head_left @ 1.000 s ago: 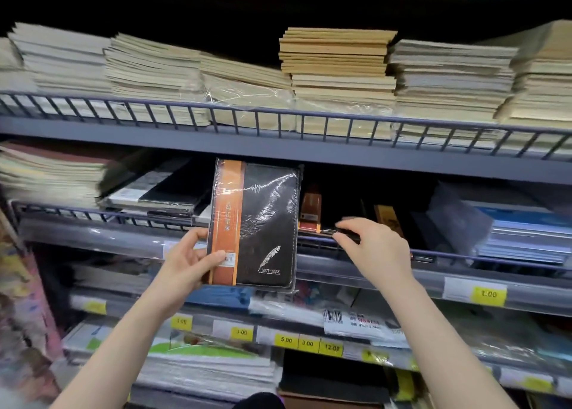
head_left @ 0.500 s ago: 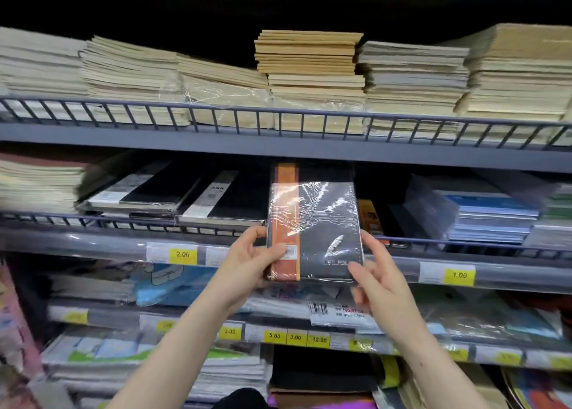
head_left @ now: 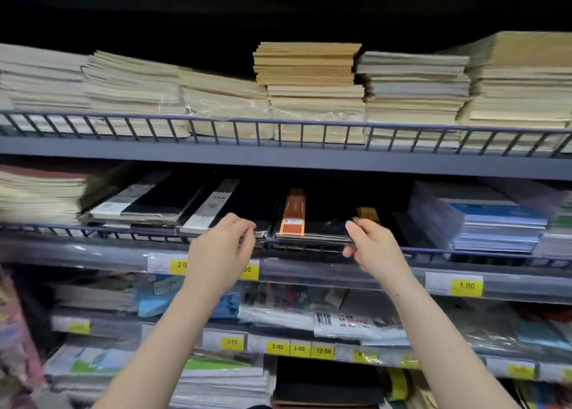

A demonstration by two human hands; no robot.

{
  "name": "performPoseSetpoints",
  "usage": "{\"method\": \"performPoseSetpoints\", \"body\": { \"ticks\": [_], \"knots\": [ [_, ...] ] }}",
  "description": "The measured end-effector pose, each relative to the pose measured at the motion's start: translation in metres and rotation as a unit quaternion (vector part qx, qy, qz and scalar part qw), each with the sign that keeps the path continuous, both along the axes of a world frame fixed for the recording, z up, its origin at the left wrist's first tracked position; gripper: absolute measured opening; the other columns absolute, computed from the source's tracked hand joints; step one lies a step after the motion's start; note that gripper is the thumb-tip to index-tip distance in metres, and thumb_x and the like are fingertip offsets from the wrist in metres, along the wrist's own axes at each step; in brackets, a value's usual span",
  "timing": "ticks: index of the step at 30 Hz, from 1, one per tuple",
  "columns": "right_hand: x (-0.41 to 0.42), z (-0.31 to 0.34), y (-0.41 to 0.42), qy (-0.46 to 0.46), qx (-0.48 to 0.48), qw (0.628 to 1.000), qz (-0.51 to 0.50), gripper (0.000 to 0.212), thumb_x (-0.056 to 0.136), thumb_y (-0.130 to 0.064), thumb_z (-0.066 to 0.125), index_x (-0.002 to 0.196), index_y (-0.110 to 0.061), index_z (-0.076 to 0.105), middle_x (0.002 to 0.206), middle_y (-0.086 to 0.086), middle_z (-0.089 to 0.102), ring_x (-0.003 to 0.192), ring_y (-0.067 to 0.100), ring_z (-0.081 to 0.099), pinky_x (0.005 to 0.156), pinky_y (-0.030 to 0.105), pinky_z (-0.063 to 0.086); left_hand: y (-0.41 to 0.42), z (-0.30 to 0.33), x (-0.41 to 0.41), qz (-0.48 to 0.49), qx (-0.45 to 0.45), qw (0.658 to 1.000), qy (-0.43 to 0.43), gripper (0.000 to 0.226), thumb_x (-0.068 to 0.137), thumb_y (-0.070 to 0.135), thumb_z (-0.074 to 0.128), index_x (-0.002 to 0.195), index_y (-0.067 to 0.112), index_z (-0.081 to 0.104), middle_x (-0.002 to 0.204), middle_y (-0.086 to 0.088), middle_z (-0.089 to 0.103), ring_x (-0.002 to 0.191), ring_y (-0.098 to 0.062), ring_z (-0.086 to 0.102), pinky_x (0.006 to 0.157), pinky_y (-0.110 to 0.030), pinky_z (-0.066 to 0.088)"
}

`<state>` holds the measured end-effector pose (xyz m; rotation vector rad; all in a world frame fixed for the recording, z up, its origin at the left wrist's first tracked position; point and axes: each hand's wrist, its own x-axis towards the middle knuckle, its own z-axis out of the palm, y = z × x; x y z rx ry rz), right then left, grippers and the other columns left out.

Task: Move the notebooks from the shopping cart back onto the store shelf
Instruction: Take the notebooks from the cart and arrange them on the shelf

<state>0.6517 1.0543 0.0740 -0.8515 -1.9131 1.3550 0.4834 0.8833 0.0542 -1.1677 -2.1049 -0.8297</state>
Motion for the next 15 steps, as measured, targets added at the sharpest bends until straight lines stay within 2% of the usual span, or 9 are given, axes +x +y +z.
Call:
{"method": "performPoseSetpoints", "body": {
  "ticks": [2, 5, 7, 9, 10, 13, 15],
  "knots": [
    [0.0, -0.003, 0.005, -0.048, 0.082, 0.995, -0.003, 0.041, 0.094, -0.032, 0.044, 0.13, -0.013, 0.05, 0.057, -0.004, 0.053, 0.049, 0.005, 0.046, 0.055, 0.021, 0.038, 0.003, -0.002, -0.002, 0.004, 0.001, 1.0, -0.008, 0.037, 0.086, 0.035, 0.033, 0.089, 0.019, 0.066, 0.085, 0.005, 0.061, 0.055, -0.023, 0.059, 0.044, -0.03, 0.046],
    [-0.001, -0.009, 0.009, -0.064, 0.106, 0.992, -0.012, 0.043, 0.094, -0.034, 0.043, 0.132, -0.016, 0.048, 0.07, -0.008, 0.049, 0.068, 0.01, 0.046, 0.07, 0.024, 0.038, 0.006, -0.005, -0.001, 0.002, -0.007, 1.0, -0.012, 0.029, 0.087, 0.031, 0.037, 0.09, 0.019, 0.063, 0.085, 0.005, 0.058, 0.055, -0.021, 0.056, 0.042, -0.029, 0.043],
    [-0.003, -0.009, 0.006, -0.07, 0.094, 0.993, -0.016, 0.041, 0.094, -0.032, 0.042, 0.133, -0.018, 0.047, 0.065, -0.009, 0.046, 0.062, 0.006, 0.044, 0.065, 0.022, 0.038, 0.003, -0.003, -0.001, -0.006, -0.018, 0.999, -0.028, 0.025, 0.087, 0.028, 0.041, 0.092, 0.018, 0.063, 0.086, 0.006, 0.059, 0.053, -0.019, 0.055, 0.04, -0.025, 0.039],
    [-0.001, -0.002, 0.0, -0.071, 0.06, 0.995, -0.026, 0.04, 0.095, -0.031, 0.041, 0.134, -0.021, 0.046, 0.059, -0.004, 0.047, 0.052, 0.004, 0.042, 0.054, 0.018, 0.037, 0.0, 0.002, 0.001, -0.005, -0.047, 0.998, -0.048, 0.025, 0.087, 0.027, 0.041, 0.095, 0.018, 0.063, 0.088, 0.006, 0.06, 0.05, -0.019, 0.053, 0.037, -0.025, 0.036],
    [0.001, 0.004, -0.003, -0.076, 0.049, 0.995, -0.03, 0.04, 0.096, -0.031, 0.04, 0.135, -0.024, 0.043, 0.059, 0.002, 0.048, 0.052, 0.006, 0.043, 0.053, 0.019, 0.038, -0.001, 0.004, 0.002, 0.001, -0.066, 0.996, -0.056, 0.026, 0.087, 0.028, 0.04, 0.097, 0.019, 0.062, 0.089, 0.006, 0.06, 0.049, -0.019, 0.053, 0.036, -0.024, 0.035],
    [0.015, 0.023, -0.013, -0.114, 0.076, 0.989, -0.049, 0.043, 0.094, -0.035, 0.042, 0.137, -0.026, 0.041, 0.071, 0.013, 0.061, 0.064, 0.021, 0.055, 0.065, 0.033, 0.046, -0.005, 0.018, 0.004, -0.003, -0.126, 0.988, -0.092, 0.03, 0.085, 0.033, 0.039, 0.101, 0.02, 0.06, 0.094, 0.005, 0.06, 0.046, -0.018, 0.052, 0.036, -0.022, 0.032],
    [0.026, 0.036, -0.02, -0.146, 0.123, 0.98, -0.054, 0.043, 0.092, -0.033, 0.048, 0.134, -0.023, 0.045, 0.074, 0.009, 0.064, 0.07, 0.02, 0.058, 0.069, 0.036, 0.046, -0.009, 0.033, 0.007, -0.009, -0.137, 0.982, -0.128, 0.034, 0.084, 0.037, 0.039, 0.105, 0.02, 0.059, 0.099, 0.004, 0.059, 0.049, -0.018, 0.055, 0.038, -0.023, 0.034]
  ]
}}
